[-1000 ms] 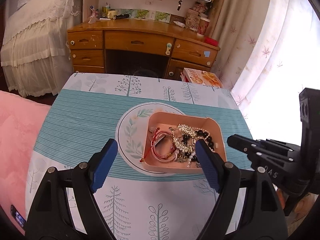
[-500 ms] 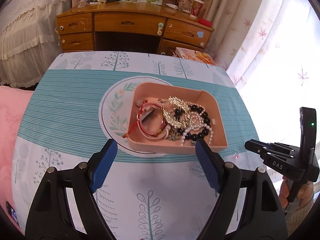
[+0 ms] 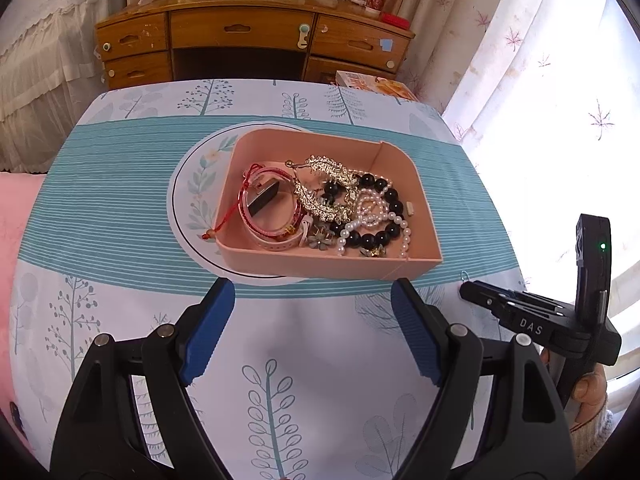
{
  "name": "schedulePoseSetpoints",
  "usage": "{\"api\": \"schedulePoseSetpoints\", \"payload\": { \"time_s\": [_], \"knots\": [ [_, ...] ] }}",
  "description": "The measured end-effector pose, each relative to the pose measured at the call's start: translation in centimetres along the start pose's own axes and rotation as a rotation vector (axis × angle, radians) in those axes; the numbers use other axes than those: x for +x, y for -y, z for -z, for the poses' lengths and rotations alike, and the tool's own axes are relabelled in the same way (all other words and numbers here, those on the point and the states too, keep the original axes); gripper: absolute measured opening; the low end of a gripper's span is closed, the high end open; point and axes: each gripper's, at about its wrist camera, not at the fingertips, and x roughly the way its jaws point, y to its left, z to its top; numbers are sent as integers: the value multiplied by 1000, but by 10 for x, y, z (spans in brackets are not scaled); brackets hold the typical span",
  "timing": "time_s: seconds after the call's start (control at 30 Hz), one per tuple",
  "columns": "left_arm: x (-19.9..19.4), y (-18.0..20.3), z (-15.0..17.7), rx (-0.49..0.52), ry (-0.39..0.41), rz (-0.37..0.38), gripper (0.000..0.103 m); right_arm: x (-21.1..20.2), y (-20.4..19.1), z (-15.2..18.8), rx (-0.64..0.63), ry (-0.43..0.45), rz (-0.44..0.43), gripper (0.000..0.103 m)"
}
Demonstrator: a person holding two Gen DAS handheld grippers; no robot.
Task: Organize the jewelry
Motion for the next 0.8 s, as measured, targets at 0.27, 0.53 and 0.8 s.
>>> {"api": "schedulePoseSetpoints", "payload": {
  "time_s": [0.27,0.53,0.8],
  "knots": [
    [3,-8,-2,-26,-15,11,78,2,-17,-14,5,3,65,20],
    [0,-12,-1,-44,-23,31,78,12,-40,-21,-76,-16,181,20],
    [-14,-19,-2,-47,5,16,78,8,-60,-15,-153,24,271,8]
  ]
}}
